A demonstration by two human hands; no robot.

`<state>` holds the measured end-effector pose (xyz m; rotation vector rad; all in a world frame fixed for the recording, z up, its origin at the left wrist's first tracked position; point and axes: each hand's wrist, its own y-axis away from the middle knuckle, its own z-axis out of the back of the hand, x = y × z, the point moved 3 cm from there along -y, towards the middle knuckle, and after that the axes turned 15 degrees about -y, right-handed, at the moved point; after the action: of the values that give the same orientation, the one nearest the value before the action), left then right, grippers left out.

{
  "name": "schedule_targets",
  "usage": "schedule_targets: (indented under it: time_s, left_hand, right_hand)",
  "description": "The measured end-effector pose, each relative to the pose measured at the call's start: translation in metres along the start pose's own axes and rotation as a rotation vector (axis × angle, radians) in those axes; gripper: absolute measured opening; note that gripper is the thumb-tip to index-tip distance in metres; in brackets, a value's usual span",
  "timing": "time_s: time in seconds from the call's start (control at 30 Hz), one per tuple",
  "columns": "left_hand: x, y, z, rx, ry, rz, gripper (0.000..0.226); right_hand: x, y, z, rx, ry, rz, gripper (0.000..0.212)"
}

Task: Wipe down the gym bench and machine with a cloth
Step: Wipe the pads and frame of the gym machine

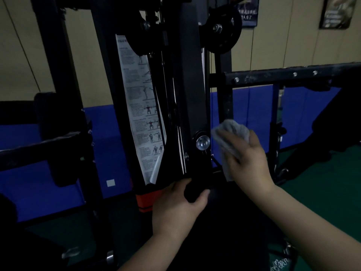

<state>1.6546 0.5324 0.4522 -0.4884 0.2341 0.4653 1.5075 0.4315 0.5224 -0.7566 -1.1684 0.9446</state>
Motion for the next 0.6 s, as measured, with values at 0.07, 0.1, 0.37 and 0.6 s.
schedule_targets:
  time_s: [0.07, 0.1, 0.37, 0.6]
  left_hand:
    - [0.0, 0.0, 0.0, 0.022, 0.025, -0.004, 0.073]
    - [0.0, 0.001, 0.0, 0.026, 0.034, -0.001, 0.067]
    - [0.0, 0.0, 0.0, 0.003, 0.022, -0.03, 0.063]
    - [0.002, -0.001, -0.001, -0.024, 0.023, -0.013, 0.087]
  right_hand:
    - [0.015, -0.02, -0.008, 0.013, -0.081, 0.031, 0.05]
    - [0.023, -0.033, -0.013, 0.025, -0.134, 0.034, 0.049]
    - [0.038, -0.11, -0.054, 0.347, 0.283, 0.383, 0.041]
    - [0.064, -0.223, -0.04, 0.057, 0.301, 0.353, 0.031]
